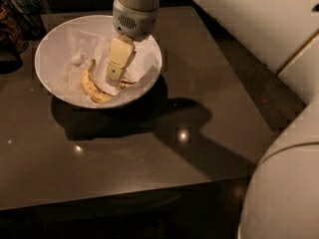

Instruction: Pick banana from white bowl

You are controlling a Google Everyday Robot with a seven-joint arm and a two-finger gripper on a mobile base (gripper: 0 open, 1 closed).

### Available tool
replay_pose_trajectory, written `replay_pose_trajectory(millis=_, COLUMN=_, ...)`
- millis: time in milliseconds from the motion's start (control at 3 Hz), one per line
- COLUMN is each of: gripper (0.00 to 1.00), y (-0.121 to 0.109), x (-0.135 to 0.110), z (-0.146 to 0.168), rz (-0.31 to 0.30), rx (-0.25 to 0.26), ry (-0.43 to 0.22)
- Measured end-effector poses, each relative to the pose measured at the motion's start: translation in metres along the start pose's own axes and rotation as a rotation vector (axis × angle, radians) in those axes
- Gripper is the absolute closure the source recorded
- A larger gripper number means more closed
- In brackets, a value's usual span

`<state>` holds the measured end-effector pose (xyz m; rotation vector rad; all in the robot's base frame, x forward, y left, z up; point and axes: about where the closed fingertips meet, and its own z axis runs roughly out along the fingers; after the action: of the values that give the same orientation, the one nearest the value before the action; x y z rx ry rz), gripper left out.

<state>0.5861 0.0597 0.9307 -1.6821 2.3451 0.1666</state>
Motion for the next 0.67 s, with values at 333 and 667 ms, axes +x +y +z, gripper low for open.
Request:
replay_pose_trajectory(millis=333, gripper=0.04, y=0.003, x=-0.011, z=0.004, rz=0.008, rx=-0.003, ry=0.011)
replay_pose_trajectory(millis=667, gripper=0.16, y=0.005, x=-0.022, z=0.006, rz=0.004, rx=-0.01, ry=0.016)
